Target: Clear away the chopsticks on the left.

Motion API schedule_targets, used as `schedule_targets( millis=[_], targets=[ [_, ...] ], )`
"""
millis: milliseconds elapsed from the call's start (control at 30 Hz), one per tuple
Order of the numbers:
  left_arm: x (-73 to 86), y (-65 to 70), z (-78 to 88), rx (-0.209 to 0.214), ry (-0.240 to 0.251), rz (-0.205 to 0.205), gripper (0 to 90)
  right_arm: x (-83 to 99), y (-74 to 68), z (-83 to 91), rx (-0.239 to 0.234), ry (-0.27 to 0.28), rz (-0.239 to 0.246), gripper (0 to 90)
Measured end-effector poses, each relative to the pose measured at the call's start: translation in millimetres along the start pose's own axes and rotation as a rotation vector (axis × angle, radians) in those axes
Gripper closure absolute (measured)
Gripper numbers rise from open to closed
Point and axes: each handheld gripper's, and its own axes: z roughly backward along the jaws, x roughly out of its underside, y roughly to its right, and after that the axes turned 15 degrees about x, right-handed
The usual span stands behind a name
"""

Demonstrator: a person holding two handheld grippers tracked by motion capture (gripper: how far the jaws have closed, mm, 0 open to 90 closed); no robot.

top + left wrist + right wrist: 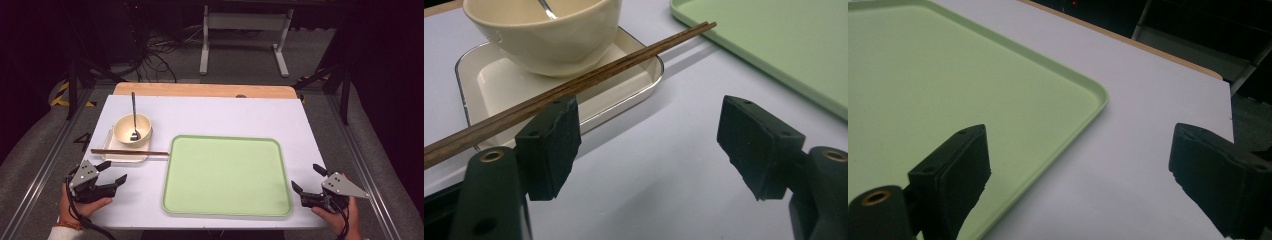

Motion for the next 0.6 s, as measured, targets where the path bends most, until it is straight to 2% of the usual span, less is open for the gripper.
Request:
schedule_targets(
  millis=[467, 600],
  targets=[
    [-1.0, -4.6, 5.5, 0.02, -0.036, -0.034, 38.8, -2.1, -5.0, -3.9, -0.015, -0.005, 0.012, 9.9],
    [-4.5, -5.9, 8.2, 0.011, -0.04, -0.05, 42.8, -1.5, -5.2, -2.7, -0.02, -0.008, 0.009, 9.9]
  ],
)
